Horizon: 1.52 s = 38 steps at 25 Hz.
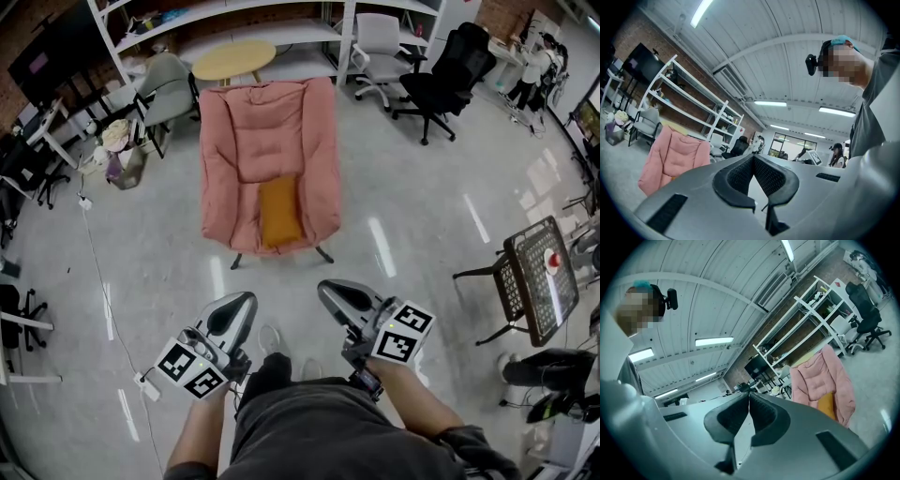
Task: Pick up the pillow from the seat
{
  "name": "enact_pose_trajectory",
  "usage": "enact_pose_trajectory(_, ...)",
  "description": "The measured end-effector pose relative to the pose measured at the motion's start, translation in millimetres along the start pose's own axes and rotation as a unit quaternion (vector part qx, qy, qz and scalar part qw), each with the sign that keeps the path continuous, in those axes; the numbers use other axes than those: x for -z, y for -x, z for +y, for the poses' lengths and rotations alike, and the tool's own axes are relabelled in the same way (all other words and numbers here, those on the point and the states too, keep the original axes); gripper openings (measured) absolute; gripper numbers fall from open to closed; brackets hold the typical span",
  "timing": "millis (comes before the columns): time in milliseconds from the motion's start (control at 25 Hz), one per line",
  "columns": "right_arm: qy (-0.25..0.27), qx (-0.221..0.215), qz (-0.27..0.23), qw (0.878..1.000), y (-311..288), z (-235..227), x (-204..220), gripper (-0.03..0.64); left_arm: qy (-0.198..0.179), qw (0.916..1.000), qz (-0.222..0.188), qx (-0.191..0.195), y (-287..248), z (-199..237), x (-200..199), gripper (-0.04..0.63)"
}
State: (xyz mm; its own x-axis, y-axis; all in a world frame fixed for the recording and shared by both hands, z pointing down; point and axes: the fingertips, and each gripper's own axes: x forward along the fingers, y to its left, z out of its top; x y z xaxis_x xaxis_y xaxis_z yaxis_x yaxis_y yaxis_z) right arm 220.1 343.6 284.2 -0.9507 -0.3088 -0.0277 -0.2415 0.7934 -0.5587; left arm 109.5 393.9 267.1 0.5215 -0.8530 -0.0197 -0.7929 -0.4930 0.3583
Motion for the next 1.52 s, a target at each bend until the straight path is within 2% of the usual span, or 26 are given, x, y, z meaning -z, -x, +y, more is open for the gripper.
enact_pose_trajectory(400,-0.003,0.016,0.007,1.0,-41.4,-38.7,-13.8,0.015,0.011,0.9999,0.008,0.01,-30.2,53.3,-10.8,0.009)
enact_pose_trajectory(1120,-0.003,0.066,0.019,0.998,-172.0,-86.6,-22.5,0.015,0.045,0.9978,0.018,0.044,-54.4,196.9,-41.8,0.009)
enact_pose_trajectory(1520,-0.007,0.092,0.016,0.996,-220.4,-115.5,-31.1,0.015,0.052,0.9969,0.027,0.053,-72.3,256.7,-57.1,0.009)
